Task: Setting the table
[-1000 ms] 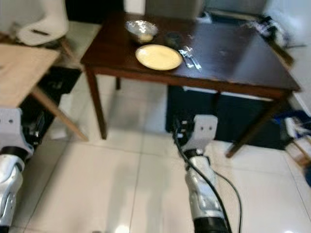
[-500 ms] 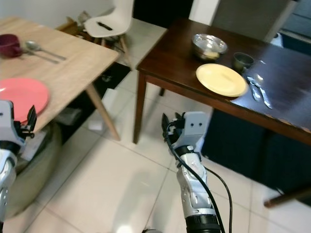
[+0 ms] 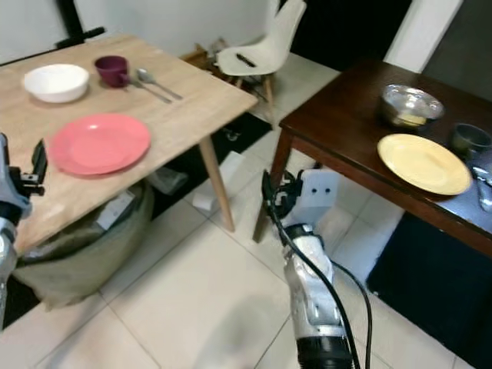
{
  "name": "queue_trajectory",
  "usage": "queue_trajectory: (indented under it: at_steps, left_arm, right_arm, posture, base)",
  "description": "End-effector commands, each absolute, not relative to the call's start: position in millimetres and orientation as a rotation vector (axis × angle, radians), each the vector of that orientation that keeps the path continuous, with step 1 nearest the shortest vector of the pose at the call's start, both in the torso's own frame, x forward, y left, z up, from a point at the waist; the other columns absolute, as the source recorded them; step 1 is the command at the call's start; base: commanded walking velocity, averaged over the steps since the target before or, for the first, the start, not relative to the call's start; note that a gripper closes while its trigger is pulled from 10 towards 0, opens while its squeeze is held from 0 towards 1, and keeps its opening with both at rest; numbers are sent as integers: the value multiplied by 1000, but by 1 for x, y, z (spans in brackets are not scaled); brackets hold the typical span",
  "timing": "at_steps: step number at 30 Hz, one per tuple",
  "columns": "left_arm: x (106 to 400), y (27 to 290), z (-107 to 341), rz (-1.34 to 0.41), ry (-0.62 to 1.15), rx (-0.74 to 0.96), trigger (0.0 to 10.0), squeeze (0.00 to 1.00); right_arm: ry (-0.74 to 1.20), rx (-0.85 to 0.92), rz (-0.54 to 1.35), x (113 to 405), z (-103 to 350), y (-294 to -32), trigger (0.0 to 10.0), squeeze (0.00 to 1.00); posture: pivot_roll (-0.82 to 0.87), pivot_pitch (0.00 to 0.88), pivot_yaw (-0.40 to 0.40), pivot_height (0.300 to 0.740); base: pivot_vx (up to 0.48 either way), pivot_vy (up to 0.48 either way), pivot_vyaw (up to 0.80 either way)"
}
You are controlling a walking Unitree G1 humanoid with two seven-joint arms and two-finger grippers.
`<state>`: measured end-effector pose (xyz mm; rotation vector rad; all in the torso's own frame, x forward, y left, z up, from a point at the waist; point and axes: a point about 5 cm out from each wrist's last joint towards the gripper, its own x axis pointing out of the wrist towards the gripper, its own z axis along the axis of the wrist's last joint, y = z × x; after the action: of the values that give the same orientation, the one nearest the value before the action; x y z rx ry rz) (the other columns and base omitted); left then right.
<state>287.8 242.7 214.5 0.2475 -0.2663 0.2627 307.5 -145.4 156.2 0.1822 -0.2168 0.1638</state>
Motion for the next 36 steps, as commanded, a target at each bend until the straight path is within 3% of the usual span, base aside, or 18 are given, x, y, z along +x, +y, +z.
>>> queue_trajectory:
  at_steps: [1, 19, 27, 31, 36]
  left_arm:
    - [289, 243, 211, 275, -241, 245, 10000, 0]
    - [291, 237, 209, 251, -224, 242, 10000, 0]
    - [287, 233, 204, 153, -171, 216, 10000, 0]
    - [276, 228, 199, -38, -129, 223, 10000, 0]
    - [270, 240, 185, -109, -49, 183, 10000, 0]
  right_arm:
    - [-224, 220, 169, 308, 160, -144, 10000, 0]
    - [-212, 244, 164, 307, 160, -146, 10000, 0]
    - [-148, 211, 498, 294, 159, -114, 10000, 0]
    - [-130, 190, 570, 290, 157, -109, 10000, 0]
    - [-106, 202, 630, 288, 156, -108, 10000, 0]
  posture:
    - [-23, 21, -6, 740]
    - [-21, 24, -1, 740]
    - [-21, 27, 2, 740]
    - [-14, 30, -4, 740]
    - [-9, 32, -6, 740]
  base:
    - [480, 0, 0]
    - [480, 0, 0]
    - [280, 0, 0]
    - [0, 0, 0]
    - [0, 0, 0]
